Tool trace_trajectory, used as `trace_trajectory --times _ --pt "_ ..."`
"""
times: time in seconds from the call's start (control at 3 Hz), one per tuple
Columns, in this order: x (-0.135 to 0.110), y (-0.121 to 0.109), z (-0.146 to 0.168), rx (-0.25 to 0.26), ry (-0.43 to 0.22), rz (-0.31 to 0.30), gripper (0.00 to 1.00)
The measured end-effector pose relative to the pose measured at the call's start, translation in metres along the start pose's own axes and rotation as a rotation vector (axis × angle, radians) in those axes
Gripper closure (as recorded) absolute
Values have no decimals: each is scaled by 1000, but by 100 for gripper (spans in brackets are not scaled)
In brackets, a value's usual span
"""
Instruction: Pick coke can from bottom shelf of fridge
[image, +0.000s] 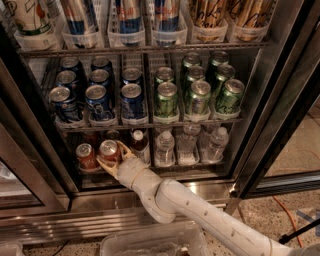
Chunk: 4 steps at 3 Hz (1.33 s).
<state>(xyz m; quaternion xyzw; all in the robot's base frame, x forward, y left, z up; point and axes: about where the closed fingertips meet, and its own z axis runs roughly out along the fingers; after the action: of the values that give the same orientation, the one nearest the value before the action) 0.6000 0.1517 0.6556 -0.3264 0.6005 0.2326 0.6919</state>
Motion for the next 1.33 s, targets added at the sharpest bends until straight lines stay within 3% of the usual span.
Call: trace_trajectory --times 0.67,1.33 --pt "-22 9 -11 -136 30 -36 100" --pt "-11 21 -33 -279 75 -28 100"
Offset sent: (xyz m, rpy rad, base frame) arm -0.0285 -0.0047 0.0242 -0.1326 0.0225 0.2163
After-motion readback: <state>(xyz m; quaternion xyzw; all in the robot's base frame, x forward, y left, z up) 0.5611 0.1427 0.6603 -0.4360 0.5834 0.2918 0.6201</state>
